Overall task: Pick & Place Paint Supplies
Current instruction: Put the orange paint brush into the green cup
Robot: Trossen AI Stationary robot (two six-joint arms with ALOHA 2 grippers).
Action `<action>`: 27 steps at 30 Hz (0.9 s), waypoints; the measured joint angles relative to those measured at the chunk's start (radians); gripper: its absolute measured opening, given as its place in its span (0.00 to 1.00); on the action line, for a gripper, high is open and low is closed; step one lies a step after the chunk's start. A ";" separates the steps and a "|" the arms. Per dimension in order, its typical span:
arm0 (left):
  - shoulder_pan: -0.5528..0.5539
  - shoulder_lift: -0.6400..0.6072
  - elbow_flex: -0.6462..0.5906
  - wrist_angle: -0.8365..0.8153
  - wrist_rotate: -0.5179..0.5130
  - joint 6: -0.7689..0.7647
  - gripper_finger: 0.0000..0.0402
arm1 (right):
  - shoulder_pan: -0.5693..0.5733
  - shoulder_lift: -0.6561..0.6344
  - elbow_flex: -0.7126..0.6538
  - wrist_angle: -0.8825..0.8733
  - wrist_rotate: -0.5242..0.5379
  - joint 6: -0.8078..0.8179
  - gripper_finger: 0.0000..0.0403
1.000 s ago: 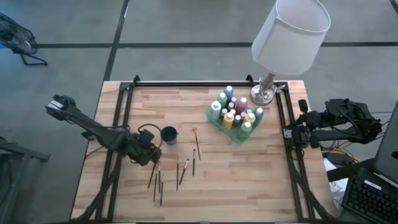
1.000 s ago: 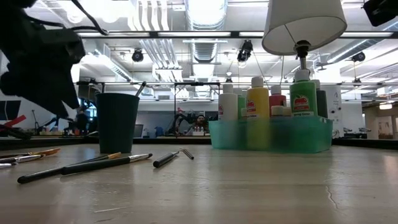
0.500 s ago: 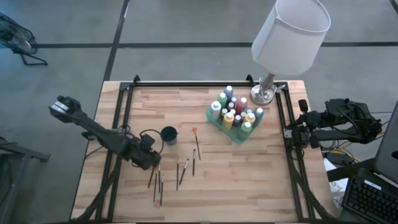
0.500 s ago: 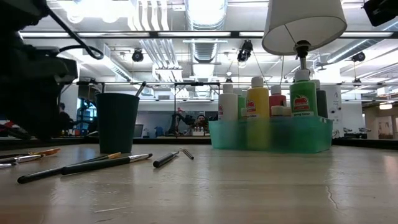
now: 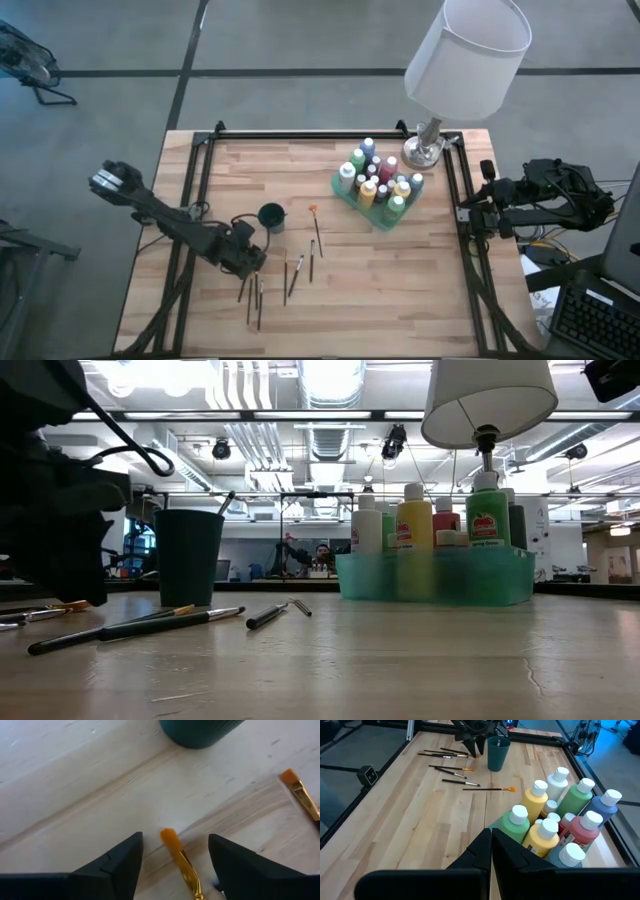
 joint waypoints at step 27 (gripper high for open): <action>0.001 0.006 0.045 -0.072 0.070 -0.083 0.18 | 0.000 0.000 0.000 0.000 0.000 -0.003 0.02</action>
